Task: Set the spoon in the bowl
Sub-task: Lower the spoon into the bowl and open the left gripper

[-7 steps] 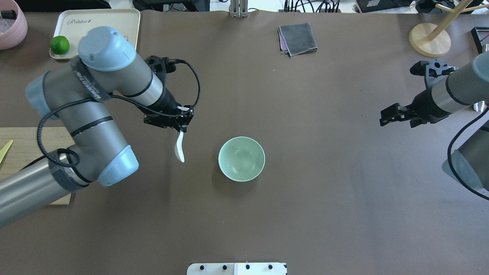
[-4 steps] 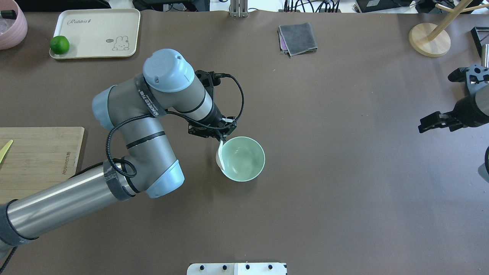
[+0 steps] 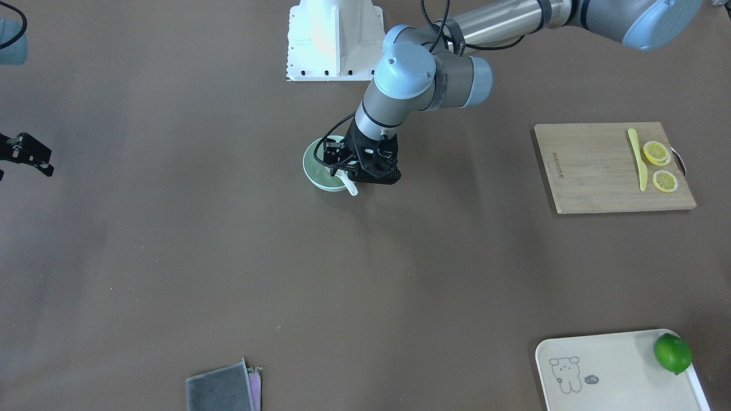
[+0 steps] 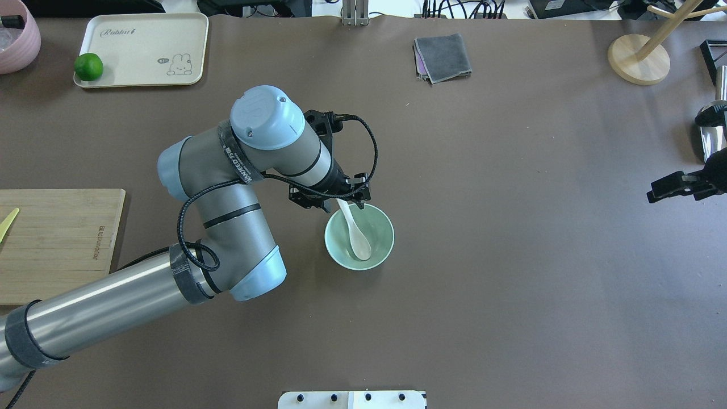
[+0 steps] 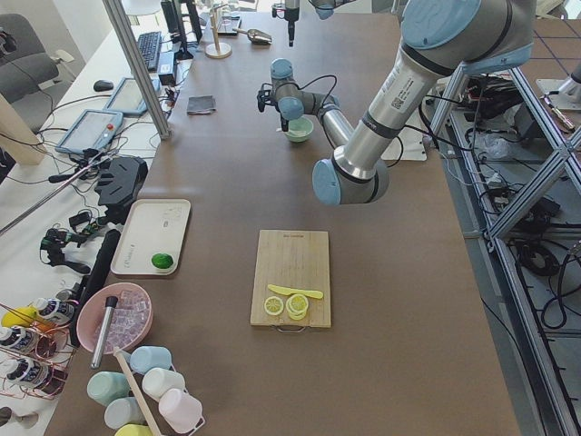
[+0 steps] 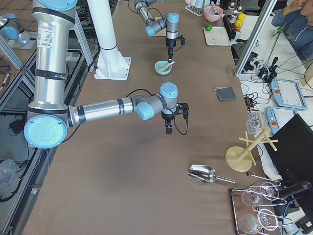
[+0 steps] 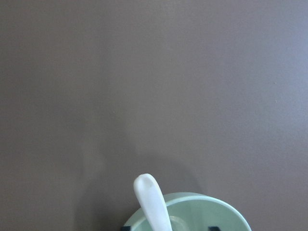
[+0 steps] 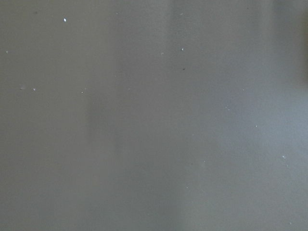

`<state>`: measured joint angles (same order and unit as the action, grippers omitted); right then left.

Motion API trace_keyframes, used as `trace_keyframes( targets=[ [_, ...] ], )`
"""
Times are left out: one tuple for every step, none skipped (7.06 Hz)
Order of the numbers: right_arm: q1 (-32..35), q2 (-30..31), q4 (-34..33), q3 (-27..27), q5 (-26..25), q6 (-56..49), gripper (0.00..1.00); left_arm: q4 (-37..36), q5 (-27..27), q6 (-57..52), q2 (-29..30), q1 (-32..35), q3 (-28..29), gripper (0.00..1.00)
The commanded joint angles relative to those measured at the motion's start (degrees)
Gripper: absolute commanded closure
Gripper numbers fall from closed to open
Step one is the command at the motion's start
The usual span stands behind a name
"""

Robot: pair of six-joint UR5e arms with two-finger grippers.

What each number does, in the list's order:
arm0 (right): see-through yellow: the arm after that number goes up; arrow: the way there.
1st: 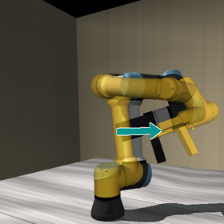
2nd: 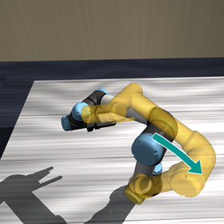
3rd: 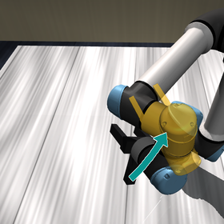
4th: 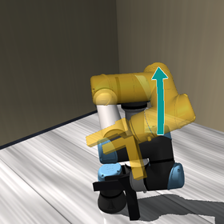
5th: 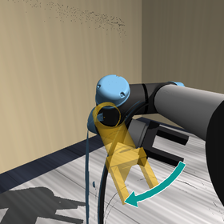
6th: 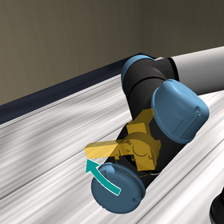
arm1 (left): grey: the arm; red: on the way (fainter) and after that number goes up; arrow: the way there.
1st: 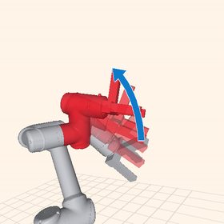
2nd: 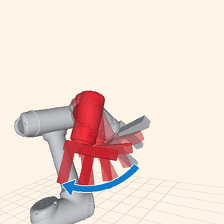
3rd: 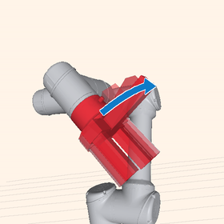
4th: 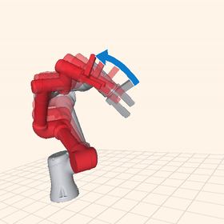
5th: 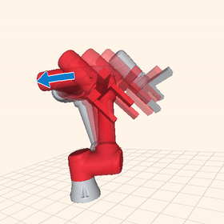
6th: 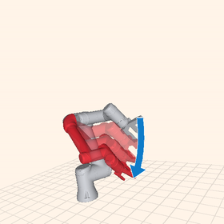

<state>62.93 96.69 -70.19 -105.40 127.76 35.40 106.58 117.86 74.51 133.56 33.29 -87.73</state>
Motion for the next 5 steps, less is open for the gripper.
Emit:
trace_keyframes(
  targets=[
    [3.76,1.21,-0.21,0.20,2.05,-4.77,0.00,-10.79,0.36,-8.69,-5.73,4.83,-10.64,0.02],
    [5.52,1.65,-0.73,0.46,2.05,-8.29,0.00,-21.22,0.27,-19.74,-8.11,7.81,-16.45,0.02],
    [6.23,1.74,-0.65,1.07,2.23,-8.59,0.00,-26.63,0.36,-30.81,-10.75,11.93,-19.73,0.02],
    [7.28,1.57,-0.56,2.21,2.49,-9.64,0.00,-27.03,0.44,-41.36,-16.52,16.59,-21.67,0.02],
    [9.56,1.57,-0.65,3.61,3.54,-12.78,0.00,-27.04,2.62,-52.52,-22.32,21.51,-21.95,0.02]
  ],
)
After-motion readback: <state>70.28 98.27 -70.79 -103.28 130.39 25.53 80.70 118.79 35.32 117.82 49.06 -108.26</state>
